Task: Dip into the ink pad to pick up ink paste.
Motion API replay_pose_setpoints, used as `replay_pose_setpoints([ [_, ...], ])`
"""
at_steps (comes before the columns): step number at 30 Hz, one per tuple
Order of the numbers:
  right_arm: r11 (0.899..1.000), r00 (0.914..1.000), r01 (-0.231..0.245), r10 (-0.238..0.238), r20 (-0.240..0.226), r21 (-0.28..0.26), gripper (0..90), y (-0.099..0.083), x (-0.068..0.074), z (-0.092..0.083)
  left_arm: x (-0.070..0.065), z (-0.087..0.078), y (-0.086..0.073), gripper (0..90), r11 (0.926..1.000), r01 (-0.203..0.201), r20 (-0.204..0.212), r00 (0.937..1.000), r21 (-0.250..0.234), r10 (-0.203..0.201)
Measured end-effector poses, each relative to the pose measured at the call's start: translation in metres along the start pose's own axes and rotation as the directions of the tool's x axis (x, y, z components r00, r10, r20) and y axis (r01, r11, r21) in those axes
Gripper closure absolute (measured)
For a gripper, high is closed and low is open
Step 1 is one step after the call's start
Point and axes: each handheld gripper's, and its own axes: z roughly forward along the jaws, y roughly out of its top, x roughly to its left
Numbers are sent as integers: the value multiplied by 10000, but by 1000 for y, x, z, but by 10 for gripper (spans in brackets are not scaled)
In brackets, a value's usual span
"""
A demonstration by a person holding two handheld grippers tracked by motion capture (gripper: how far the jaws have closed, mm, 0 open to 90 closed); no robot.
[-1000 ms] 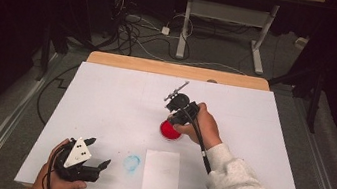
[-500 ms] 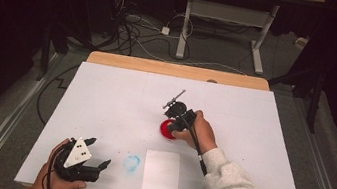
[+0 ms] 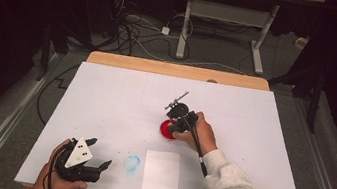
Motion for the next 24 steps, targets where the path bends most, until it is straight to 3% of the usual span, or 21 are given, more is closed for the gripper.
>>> replay_pose_setpoints([
  [12,9992,9986,346,-354,387,217,767,6,5,-4,0,0,1,179,10000,15,-22,10000,18,-15],
  [19,9975,9987,398,-378,354,-576,766,16,5,-35,0,1,1,179,10000,-39,94,9999,-27,39],
  [24,9964,9980,490,-460,444,-693,766,18,5,-49,0,1,2,178,10000,-20,27,10000,-34,20],
])
